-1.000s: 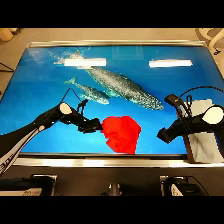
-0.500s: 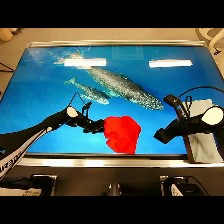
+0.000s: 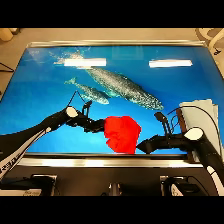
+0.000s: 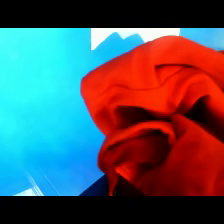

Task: Fold the shirts.

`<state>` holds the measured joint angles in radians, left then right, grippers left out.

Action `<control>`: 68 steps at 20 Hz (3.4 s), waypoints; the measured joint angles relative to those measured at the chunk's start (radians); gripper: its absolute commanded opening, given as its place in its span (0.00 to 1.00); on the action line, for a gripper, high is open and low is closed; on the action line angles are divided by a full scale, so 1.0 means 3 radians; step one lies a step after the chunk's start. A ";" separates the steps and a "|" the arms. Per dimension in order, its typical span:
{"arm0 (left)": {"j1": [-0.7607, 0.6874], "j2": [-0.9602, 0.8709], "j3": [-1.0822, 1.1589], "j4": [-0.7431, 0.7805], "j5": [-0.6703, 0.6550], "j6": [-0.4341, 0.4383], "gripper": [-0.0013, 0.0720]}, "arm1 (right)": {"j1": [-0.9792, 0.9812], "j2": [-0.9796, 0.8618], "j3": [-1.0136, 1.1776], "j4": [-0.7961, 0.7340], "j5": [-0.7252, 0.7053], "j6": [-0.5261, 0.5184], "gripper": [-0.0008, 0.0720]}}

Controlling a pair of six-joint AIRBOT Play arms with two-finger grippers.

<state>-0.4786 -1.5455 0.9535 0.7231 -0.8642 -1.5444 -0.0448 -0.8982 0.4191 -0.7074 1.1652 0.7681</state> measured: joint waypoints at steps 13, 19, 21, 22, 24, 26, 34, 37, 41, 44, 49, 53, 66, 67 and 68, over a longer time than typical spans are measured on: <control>-0.0022 0.0315 0.0072 0.0102 0.0001 0.0095 0.05 | 0.0000 -0.0652 0.0028 0.1074 0.0161 -0.1063 0.03; 0.0217 0.1308 0.0848 0.0821 -0.0010 0.0207 0.05 | -0.0004 -0.0056 0.1667 0.0757 0.0395 -0.1129 0.03; 0.0359 0.1694 0.1272 0.0946 0.0011 0.0216 0.05 | -0.0004 0.0174 0.2413 0.0507 0.0188 -0.1123 0.03; 0.0437 0.1897 0.1500 0.0996 0.0069 0.0223 0.05 | -0.0003 0.0289 0.2771 0.0360 0.0010 -0.1081 0.03; 0.0534 0.2253 0.1882 0.1043 0.0261 0.0223 0.05 | -0.0008 0.0482 0.3316 0.0163 -0.0371 -0.0969 0.03; 0.0591 0.2527 0.2168 0.1059 0.0493 0.0220 0.05 | -0.0003 0.0629 0.3649 0.0078 -0.0641 -0.0893 0.03; 0.0649 0.2780 0.2508 0.1278 0.0757 0.0203 0.05 | -0.0003 0.0807 0.3993 -0.0403 -0.0543 -0.0518 0.03; 0.0652 0.2580 0.2472 0.1525 0.0591 0.0202 0.05 | -0.0003 0.0662 0.3916 -0.0963 0.0336 -0.0052 0.04; 0.0652 0.2079 0.2152 0.1733 0.0444 0.0203 0.05 | -0.0003 0.0498 0.3035 -0.1415 0.1188 0.0463 0.03; 0.0655 0.1525 0.1910 0.1849 0.0472 0.0203 0.05 | -0.0004 0.0361 0.2090 -0.1445 0.0598 0.0615 0.04; 0.0655 0.0551 0.1784 0.1849 0.0657 0.0023 0.05 | -0.0003 -0.0327 0.1161 -0.0895 -0.0760 0.0708 0.04; 0.0656 0.0057 0.1760 0.1720 0.0404 -0.0285 0.20 | -0.0004 -0.0844 0.0983 -0.0346 -0.1188 0.0601 0.26; 0.1200 0.0642 0.0783 0.1480 -0.1469 -0.0205 0.97 | -0.1216 -0.0636 0.1912 -0.0903 -0.0306 0.0238 0.75; 0.1186 0.0771 0.0486 0.1395 -0.1432 -0.0203 0.97 | -0.1264 -0.0628 0.1887 -0.0987 -0.0253 0.0258 0.75; 0.1148 0.0879 0.0187 0.1298 -0.1381 -0.0202 0.97 | -0.1302 -0.0624 0.1851 -0.1050 -0.0216 0.0268 0.75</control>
<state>-0.1341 -1.2819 1.0096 1.1126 -1.2785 -1.6051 -0.4355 -1.0855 0.9745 -1.0225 1.1004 0.8486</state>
